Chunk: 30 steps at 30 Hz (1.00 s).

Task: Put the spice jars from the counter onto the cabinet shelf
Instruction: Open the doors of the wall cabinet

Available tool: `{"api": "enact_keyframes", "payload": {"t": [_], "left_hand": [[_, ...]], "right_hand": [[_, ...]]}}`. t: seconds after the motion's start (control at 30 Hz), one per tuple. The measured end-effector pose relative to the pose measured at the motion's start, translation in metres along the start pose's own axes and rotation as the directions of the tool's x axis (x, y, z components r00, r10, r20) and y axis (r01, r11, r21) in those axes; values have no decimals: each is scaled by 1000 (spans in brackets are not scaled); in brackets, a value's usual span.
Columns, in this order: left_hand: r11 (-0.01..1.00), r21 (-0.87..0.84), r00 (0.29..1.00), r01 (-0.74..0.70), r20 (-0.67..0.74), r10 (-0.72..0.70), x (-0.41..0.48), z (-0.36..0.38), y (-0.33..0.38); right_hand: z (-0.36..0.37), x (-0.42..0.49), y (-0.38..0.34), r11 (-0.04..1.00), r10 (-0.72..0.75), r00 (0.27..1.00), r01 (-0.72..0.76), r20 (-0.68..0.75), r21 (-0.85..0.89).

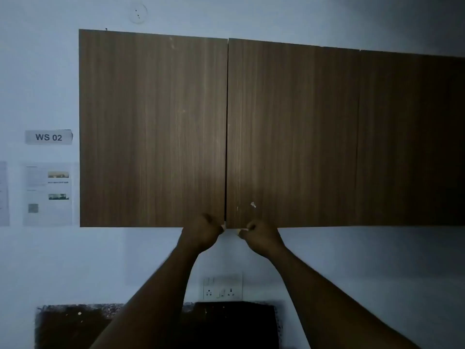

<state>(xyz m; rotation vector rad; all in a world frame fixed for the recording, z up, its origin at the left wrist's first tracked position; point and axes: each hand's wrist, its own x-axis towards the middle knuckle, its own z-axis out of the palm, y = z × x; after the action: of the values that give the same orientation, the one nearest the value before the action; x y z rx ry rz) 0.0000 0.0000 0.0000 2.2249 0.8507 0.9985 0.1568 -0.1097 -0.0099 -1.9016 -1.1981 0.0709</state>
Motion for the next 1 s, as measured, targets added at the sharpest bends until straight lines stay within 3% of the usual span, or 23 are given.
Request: {"api": "enact_keyframes", "payload": {"t": [0.1,0.23,0.4,0.6,0.67,0.87,1.0], "left_hand": [[982,-174,997,74,-22,-79,2,9,-6],[955,-261,990,139,0,-144,3,20,-13],[916,-350,980,197,33,-198,10,29,-20],[893,-405,979,198,38,-200,12,36,-22],[883,-431,979,185,5,-203,10,36,-21],[867,-498,994,39,-71,-85,-4,30,8],[754,-657,999,-11,24,36,-19,30,34]], "right_hand": [[12,10,4,949,148,988,-151,30,277],[32,19,8,651,275,949,-302,155,697],[48,33,1,322,348,904,-363,247,874],[55,43,6,106,325,911,-300,253,948],[56,40,9,102,325,914,-289,242,952],[43,6,2,231,404,903,-256,147,939],[22,-36,-3,420,396,918,-204,24,884]]}}
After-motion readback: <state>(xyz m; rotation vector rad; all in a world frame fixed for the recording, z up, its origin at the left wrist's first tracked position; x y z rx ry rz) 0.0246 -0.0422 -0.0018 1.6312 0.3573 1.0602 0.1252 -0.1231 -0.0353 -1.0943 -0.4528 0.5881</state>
